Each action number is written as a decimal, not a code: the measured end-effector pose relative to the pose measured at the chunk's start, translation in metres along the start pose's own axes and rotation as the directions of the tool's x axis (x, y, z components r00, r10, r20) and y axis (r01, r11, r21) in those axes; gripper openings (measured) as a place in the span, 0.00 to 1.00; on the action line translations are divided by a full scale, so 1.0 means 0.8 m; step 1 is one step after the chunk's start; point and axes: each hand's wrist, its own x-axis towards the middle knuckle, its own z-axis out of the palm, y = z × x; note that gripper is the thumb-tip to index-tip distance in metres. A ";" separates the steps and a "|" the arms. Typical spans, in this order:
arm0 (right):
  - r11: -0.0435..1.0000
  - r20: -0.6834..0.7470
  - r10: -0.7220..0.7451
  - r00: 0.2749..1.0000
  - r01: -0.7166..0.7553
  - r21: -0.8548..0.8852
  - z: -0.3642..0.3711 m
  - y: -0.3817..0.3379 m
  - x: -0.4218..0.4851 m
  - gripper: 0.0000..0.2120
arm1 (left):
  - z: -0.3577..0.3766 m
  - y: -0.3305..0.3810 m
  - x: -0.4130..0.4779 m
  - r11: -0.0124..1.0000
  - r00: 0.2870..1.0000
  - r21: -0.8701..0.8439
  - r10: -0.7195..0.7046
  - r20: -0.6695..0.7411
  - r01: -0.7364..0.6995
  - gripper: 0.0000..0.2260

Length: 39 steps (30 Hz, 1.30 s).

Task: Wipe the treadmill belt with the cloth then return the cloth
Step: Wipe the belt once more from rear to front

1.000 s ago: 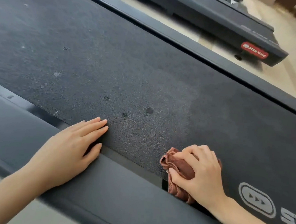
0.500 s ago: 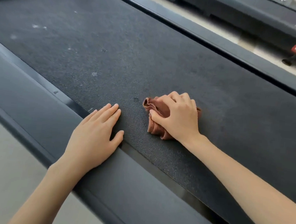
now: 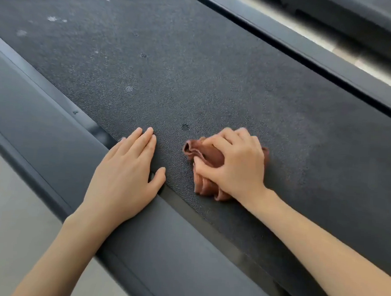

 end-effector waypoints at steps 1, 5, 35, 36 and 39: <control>0.999 -0.001 0.015 1.000 -0.015 -0.031 0.016 0.002 0.026 0.15 | -0.001 -0.001 0.001 1.000 1.000 0.000 0.001 0.000 -0.001 0.33; 0.983 0.041 0.141 0.989 -0.135 -0.128 0.055 0.008 0.102 0.17 | -0.003 -0.002 -0.001 1.000 1.000 -0.013 -0.003 0.000 0.003 0.34; 0.997 -0.031 0.004 1.000 -0.006 -0.082 0.055 -0.034 0.080 0.18 | -0.010 -0.011 -0.017 0.976 0.976 0.032 -0.215 -0.005 0.216 0.31; 0.998 -0.006 -0.035 0.999 0.034 -0.051 0.040 -0.029 0.058 0.17 | -0.010 -0.011 -0.017 0.980 0.980 0.031 -0.197 0.002 0.197 0.31; 0.995 0.083 -0.098 0.992 0.095 0.039 -0.019 -0.010 -0.020 0.14 | -0.009 -0.008 -0.020 0.997 0.997 0.020 -0.074 0.003 0.074 0.31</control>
